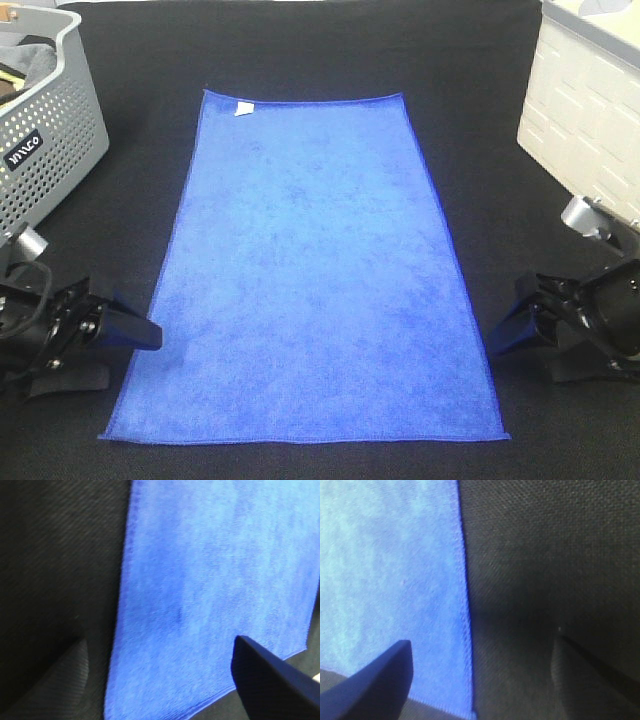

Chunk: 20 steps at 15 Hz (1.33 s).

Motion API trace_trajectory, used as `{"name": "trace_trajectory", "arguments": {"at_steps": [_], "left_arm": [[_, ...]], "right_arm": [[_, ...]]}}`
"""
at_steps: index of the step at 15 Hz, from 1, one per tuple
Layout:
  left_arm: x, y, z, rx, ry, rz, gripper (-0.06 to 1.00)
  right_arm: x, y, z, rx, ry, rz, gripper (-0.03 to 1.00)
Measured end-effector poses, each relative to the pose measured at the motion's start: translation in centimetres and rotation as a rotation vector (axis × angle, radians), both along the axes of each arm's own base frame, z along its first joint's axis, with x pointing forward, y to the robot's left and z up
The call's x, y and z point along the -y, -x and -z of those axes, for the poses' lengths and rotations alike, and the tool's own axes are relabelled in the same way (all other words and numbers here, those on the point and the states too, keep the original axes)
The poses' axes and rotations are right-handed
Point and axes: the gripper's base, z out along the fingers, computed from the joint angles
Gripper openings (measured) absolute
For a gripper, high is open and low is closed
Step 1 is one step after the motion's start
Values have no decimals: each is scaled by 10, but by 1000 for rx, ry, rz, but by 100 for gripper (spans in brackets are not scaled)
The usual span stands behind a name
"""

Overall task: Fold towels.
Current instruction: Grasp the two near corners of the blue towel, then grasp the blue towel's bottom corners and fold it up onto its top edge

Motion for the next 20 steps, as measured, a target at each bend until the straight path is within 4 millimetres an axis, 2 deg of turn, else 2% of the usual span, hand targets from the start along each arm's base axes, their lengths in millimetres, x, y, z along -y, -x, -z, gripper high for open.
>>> {"name": "trace_trajectory", "arguments": {"at_steps": [3,6,9,11,12,13,14,17,20], "left_arm": [[23,-9,3,15,9,82,73],[35,-17,5,14,-6,95,67],[37,-20,7,15,-37,89,47],[35,-21,10,12,-58,85,26],[35,-21,10,13,-65,85,11],[35,-21,10,13,-66,88,2],[35,-20,10,13,-67,95,0],[35,-19,8,10,-65,119,0],[34,-13,-11,11,-86,169,0]], "right_arm": [[-4,-5,14,-11,-51,-5,68],[-11,-7,26,-43,-130,-14,66],[-32,-6,35,-76,-168,-56,54],[-36,-5,39,-86,-155,-61,39],[-34,-5,41,-95,-142,-45,19],[-34,-5,42,-98,-133,-43,8],[-34,-5,42,-100,-130,-42,0],[-34,-7,40,-101,-135,-42,0],[-31,-5,30,-97,-93,-67,0]]}}
